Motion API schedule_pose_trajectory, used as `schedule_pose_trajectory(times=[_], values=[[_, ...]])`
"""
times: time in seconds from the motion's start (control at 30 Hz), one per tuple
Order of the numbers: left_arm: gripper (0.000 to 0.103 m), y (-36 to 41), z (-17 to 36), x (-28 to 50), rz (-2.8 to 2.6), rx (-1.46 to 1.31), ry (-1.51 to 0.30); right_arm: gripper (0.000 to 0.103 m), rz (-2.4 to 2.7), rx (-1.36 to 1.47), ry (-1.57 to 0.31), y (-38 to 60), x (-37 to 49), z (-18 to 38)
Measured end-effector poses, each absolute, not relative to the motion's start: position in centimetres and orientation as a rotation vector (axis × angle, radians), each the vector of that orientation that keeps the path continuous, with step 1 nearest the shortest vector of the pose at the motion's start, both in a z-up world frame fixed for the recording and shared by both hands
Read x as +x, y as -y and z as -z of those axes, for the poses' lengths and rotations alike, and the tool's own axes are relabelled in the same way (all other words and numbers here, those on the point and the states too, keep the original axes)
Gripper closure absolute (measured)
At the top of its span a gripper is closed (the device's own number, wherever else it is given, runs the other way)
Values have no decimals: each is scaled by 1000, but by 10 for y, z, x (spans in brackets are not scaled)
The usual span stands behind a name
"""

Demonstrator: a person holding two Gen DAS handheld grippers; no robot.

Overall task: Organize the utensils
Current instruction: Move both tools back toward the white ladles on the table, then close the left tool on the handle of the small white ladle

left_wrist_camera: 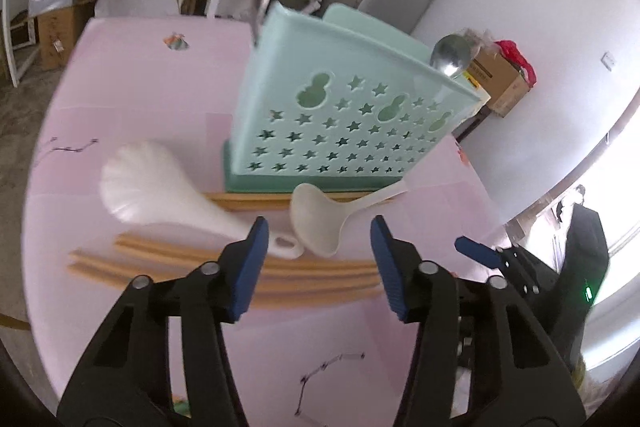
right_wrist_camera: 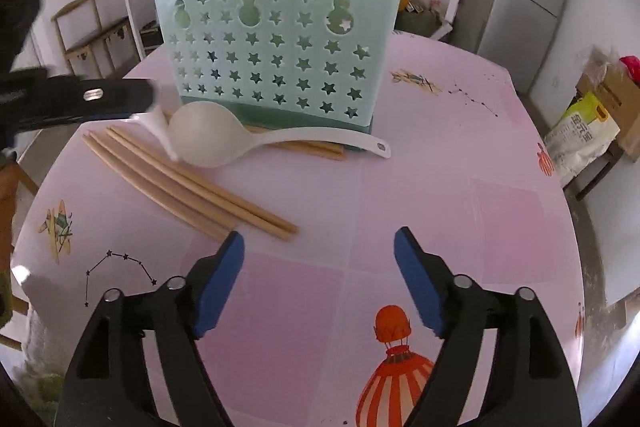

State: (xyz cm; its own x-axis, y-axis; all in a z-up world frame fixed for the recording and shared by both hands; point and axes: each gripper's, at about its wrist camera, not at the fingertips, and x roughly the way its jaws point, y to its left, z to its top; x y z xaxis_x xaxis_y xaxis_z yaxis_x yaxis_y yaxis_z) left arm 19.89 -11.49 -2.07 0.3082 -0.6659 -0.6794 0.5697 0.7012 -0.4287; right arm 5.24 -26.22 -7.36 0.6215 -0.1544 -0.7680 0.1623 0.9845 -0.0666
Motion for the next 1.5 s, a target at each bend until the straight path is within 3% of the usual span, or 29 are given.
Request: schedule_pose_trajectory(times=[0.43,0.7,1.07,1.5], values=[[80,150,52,218,728,-74,-1091,23,154,273,-890,322,55,92],[98,152,58,222,694,-116,-1112,13,128,374,-852,340,55,95],[99,111,17,200,688,-223,-1036,11,138,416,-837,349,46,95],[99,-48,-30,143,455,-333,-834,11,-50,292,-742,306,44,45]])
